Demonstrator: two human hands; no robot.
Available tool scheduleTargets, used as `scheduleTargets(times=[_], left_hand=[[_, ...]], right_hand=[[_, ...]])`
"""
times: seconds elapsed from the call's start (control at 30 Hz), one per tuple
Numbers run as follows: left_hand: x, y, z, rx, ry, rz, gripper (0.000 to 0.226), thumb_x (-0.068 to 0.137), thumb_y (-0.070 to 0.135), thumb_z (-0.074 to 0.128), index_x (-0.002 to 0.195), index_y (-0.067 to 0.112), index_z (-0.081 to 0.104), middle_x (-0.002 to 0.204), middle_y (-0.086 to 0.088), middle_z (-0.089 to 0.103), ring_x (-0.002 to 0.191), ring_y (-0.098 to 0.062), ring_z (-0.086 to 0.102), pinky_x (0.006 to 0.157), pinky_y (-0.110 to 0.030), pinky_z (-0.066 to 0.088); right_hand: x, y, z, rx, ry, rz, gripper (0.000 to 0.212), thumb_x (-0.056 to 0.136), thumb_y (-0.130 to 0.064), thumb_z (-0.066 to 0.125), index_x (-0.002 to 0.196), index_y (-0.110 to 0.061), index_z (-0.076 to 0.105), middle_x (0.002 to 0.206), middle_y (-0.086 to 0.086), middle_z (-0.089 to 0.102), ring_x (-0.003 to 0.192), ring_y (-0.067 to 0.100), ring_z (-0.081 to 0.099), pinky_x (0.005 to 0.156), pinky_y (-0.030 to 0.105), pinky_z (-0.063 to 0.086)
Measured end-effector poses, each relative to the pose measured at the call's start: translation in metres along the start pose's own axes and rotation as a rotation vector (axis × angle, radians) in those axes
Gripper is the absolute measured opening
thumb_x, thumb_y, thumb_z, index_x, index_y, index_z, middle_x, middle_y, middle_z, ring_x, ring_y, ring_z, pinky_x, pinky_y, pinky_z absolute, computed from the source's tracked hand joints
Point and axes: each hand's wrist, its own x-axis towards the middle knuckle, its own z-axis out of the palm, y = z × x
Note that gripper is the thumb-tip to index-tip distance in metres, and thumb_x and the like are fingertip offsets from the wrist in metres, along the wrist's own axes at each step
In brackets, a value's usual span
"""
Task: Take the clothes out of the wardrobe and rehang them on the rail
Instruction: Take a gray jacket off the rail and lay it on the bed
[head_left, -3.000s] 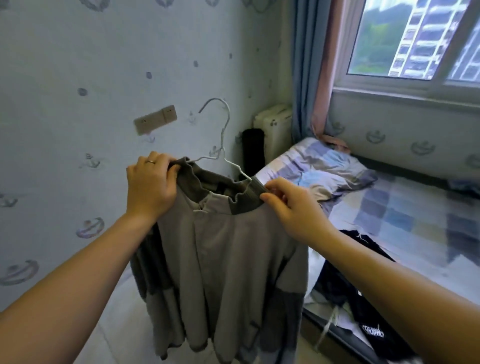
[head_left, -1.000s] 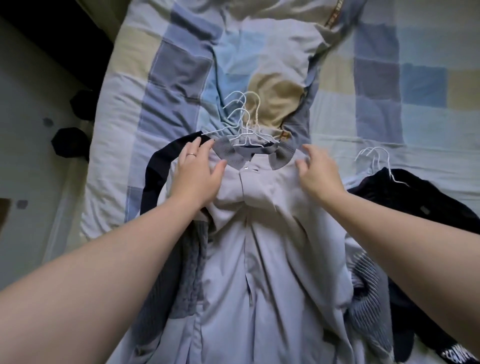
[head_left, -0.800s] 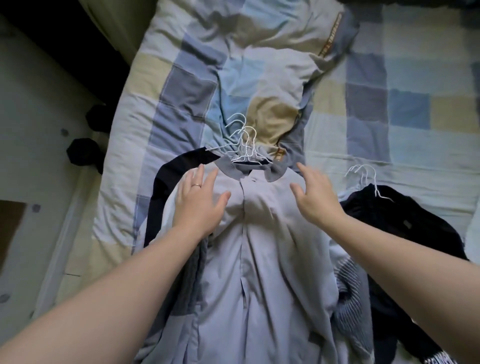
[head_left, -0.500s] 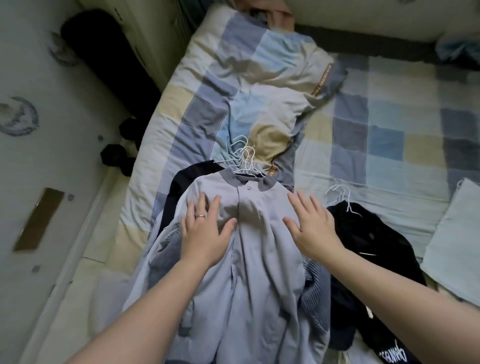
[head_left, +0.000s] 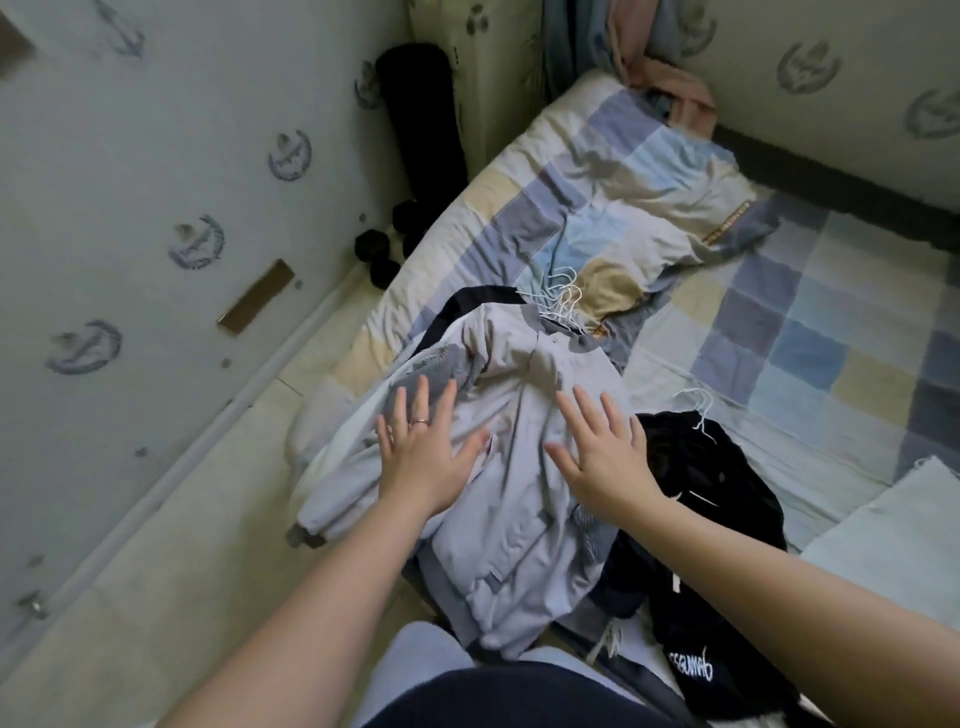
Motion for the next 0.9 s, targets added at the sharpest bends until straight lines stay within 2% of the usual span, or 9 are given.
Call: scheduleTargets(times=[0.1,0.27,0.47,0.7,0.9], left_hand=[[-0.041,-0.021,-0.01,-0.035,0.045,-0.07,0.075,0.096,0.068,0.031,0.158,0.038,0.0,0.166,0.004,-0.015,0.151,-0.021,-0.02,0.12,-0.053,-0.01],[-0.113,-0.069,-0.019,-0.077,0.179,-0.162,0.075,0.096,0.067,0.034,0.158,0.04,0.003,0.166,0.006,-0.013,0.151,-0.02,-0.018,0.12,-0.052,-0.01],[-0.216,-0.139,-0.014,-0.078,0.291,-0.289,0.073,0.096,0.065,0.033,0.158,0.038,0.004,0.167,0.004,-0.01,0.152,-0.023,-0.016,0.12,-0.055,-0.007],[-0.351,-0.208,0.019,-0.13,0.302,-0.383,0.076,0.095,0.068,0.032,0.157,0.038,0.0,0.166,0.004,-0.014,0.151,-0.022,-0.02,0.121,-0.054,-0.009],[-0.451,-0.241,0.059,-0.189,0.281,-0.437,0.077,0.095,0.068,0.034,0.157,0.039,0.0,0.167,0.004,-0.012,0.152,-0.022,-0.018,0.121,-0.055,-0.007]], right_hand=[[-0.027,-0.038,0.004,0.033,-0.028,-0.067,0.064,0.099,-0.06,0.023,0.154,-0.039,-0.002,0.163,-0.011,-0.01,0.15,0.02,-0.013,0.119,0.051,-0.004],[-0.078,-0.102,0.031,-0.082,-0.024,-0.272,0.066,0.097,-0.064,0.017,0.153,-0.039,-0.008,0.163,-0.011,-0.012,0.15,0.022,-0.014,0.119,0.053,-0.005],[-0.135,-0.169,0.073,-0.157,-0.041,-0.404,0.067,0.096,-0.065,0.014,0.153,-0.038,-0.01,0.162,-0.009,-0.015,0.149,0.023,-0.016,0.119,0.055,-0.006],[-0.232,-0.227,0.14,-0.164,-0.017,-0.463,0.066,0.097,-0.063,0.02,0.152,-0.039,-0.007,0.163,-0.008,-0.011,0.149,0.023,-0.014,0.118,0.051,-0.01],[-0.319,-0.241,0.183,-0.216,-0.007,-0.511,0.068,0.095,-0.065,0.02,0.154,-0.039,-0.001,0.164,-0.01,-0.005,0.15,0.023,-0.009,0.118,0.054,-0.005]])
